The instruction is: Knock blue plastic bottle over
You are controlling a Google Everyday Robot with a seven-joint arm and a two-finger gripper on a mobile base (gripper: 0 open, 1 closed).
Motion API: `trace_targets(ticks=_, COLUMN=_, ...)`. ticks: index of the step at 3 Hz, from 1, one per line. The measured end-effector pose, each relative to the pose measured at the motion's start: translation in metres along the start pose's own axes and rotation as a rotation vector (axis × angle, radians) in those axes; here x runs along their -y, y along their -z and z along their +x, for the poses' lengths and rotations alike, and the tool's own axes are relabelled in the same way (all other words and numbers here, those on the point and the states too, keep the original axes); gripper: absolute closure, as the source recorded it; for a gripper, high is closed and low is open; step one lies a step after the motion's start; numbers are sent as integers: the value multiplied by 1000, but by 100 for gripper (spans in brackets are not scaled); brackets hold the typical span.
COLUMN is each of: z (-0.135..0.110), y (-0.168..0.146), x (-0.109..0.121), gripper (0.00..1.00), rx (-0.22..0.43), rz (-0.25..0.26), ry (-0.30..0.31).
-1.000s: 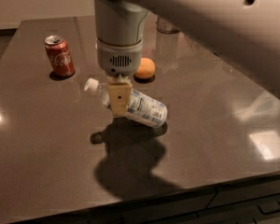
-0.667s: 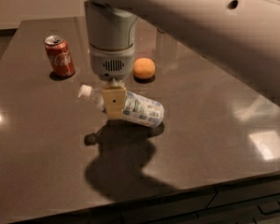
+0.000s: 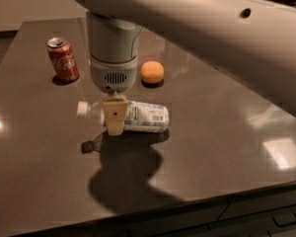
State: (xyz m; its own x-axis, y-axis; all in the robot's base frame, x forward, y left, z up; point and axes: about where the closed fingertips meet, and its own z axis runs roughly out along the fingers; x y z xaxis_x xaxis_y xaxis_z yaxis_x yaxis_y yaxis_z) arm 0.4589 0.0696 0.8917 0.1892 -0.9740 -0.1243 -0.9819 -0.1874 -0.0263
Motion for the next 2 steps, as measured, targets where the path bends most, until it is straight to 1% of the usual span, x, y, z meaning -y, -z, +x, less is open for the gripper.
trace_targets(ticks=1, z=-3, y=-12, x=-6, gripper=0, rx=21, rz=12, ry=2)
trace_targets(ticks=2, z=-3, y=-12, x=-6, gripper=0, rx=21, rz=13, ry=2)
